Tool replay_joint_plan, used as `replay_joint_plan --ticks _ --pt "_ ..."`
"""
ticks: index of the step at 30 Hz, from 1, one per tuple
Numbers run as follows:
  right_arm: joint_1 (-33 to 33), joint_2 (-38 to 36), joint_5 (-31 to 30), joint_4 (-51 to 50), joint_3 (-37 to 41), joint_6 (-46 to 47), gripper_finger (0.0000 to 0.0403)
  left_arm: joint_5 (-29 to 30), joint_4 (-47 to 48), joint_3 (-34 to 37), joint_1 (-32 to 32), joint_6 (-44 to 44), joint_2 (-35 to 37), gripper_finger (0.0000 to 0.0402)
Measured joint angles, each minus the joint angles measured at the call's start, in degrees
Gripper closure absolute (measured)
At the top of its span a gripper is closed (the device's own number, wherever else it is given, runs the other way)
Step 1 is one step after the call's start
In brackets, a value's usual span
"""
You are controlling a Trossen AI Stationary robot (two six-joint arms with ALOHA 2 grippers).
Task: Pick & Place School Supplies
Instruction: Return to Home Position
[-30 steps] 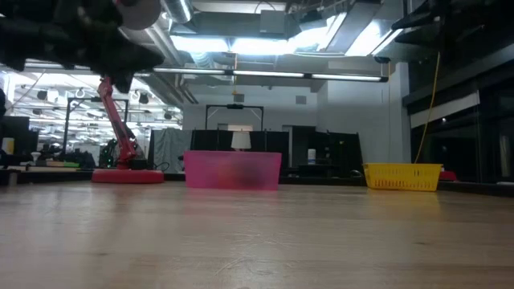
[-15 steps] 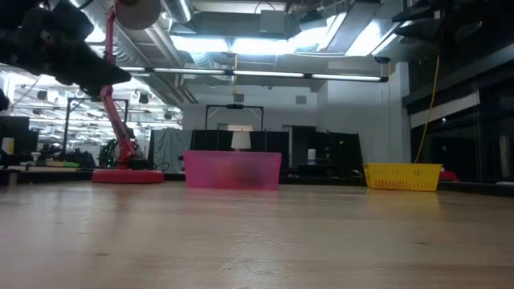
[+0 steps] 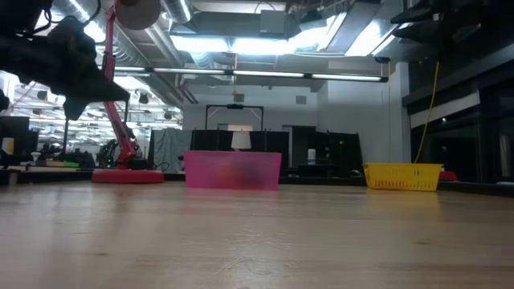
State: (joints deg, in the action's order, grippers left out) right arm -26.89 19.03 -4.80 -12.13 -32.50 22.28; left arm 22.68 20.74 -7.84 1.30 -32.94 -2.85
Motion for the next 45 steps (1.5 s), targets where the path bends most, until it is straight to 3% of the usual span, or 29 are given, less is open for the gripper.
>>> replay_joint_plan --ticks 5,11,18,24,33,42,45 --pt "0.0 0.8 8.8 15.8 9.5 0.6 0.0257 0.2 -0.3 0.0 0.0 -3.4 -0.3 0.0396" --pt "0.0 1.0 14.8 30.7 21.3 1.8 0.0257 0.2 -0.1 0.0 0.0 -2.9 -0.3 0.0396" --pt "3.8 -0.3 23.5 26.1 22.7 3.6 0.0257 0.2 -0.1 0.0 0.0 -2.9 -0.3 0.0396" --pt "12.4 -2.7 23.7 21.6 22.7 2.2 0.0257 0.2 -0.1 0.0 0.0 -2.9 -0.3 0.0396" --pt "21.2 -18.8 22.7 14.7 28.2 4.3 0.0257 0.2 -0.1 0.0 0.0 -2.9 -0.3 0.0395" --pt "25.2 -19.1 19.2 14.8 30.6 1.8 0.0257 0.2 -0.1 0.0 0.0 -2.9 -0.3 0.0395" --pt "25.8 -19.0 18.4 14.7 31.8 5.3 0.0257 0.2 -0.1 0.0 0.0 -2.9 -0.3 0.0395"
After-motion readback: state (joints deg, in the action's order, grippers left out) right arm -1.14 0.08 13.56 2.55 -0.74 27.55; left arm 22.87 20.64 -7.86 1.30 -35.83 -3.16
